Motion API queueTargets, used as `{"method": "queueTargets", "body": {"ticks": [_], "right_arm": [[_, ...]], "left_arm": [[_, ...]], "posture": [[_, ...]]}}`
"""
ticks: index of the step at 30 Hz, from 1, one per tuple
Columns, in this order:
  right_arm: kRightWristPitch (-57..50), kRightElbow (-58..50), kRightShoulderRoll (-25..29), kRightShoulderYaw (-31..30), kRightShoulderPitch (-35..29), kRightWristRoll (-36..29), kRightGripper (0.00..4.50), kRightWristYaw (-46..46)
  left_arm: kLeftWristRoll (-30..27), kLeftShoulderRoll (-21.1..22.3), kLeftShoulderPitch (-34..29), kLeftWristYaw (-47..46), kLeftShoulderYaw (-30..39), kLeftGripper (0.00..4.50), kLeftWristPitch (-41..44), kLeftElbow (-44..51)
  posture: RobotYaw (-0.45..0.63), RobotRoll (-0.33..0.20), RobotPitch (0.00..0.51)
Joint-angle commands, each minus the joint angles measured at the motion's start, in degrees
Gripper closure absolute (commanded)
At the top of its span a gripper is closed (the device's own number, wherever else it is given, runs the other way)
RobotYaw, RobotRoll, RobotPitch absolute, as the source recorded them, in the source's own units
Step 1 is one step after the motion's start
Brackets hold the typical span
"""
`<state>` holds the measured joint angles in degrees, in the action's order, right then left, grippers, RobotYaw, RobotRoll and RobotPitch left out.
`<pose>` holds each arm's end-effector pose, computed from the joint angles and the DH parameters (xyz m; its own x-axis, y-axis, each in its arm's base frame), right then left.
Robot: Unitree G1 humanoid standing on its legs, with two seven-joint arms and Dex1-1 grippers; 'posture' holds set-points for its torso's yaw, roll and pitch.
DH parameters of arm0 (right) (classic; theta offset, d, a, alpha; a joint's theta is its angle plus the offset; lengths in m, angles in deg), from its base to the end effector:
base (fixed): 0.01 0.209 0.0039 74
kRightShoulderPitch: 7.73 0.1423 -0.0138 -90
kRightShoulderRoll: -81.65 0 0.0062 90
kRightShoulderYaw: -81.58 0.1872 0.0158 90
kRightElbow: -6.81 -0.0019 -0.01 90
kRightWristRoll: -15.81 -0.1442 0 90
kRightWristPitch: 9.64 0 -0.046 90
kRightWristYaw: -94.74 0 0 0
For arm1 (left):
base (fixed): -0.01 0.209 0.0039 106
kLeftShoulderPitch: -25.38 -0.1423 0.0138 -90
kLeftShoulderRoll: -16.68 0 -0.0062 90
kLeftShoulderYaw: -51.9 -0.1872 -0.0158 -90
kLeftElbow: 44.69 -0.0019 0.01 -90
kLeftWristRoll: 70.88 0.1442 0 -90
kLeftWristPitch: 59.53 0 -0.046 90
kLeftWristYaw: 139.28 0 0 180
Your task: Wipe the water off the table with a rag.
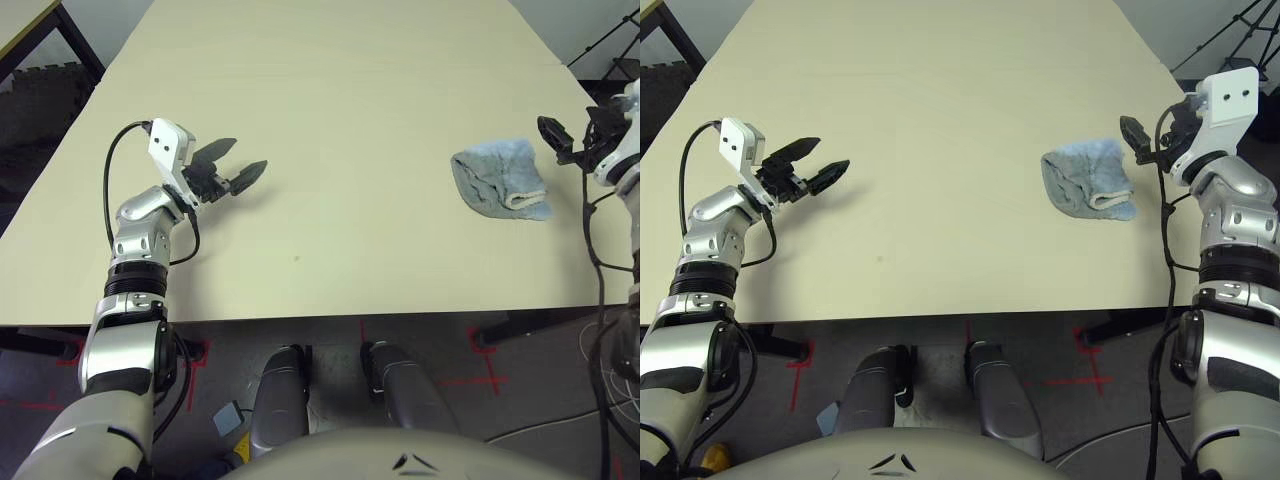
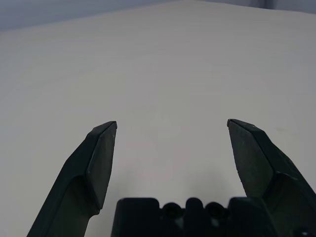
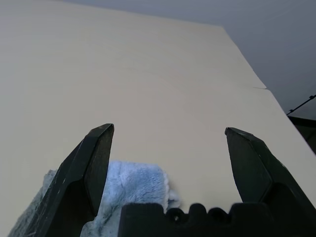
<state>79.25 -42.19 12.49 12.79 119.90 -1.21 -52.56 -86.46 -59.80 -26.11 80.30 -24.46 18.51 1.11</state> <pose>0.2934 -0.3423 0.1574 0.9891 0.0862 0.1191 -0.0788 0.9947 -0.0655 0.3133 0.2944 0.1322 0.9202 -0.3546 0.1656 0.3284 0.9298 0.1663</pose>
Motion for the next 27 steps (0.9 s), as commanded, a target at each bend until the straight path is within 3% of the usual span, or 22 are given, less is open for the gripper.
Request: {"method": "queueTargets", "body": {"ticks": [1,11,27], "right_arm": [[2.9,1.8,-1.3,2.8,-2.2,-2.2,0.02,-0.3],[7.6,7.9,-1.7,5.8,-2.4,-4.8,0.02,0.7],[11.2,12.4,-2.0,5.1,-0.3,-5.1,0.02,1.0]], "left_arm": [[2.3,-0.4,-1.1,-11.4,3.1,0.0,-3.1,-1.2],[4.5,-0.1,-3.8,-27.4,6.1,0.0,-6.3,-1.0],[4.7,1.1,-1.9,-28.8,6.0,0.0,-7.9,-5.0]], "posture": [[-0.13,0.0,0.178],[-0.09,0.0,0.204],[-0.06,0.0,0.204]]}}
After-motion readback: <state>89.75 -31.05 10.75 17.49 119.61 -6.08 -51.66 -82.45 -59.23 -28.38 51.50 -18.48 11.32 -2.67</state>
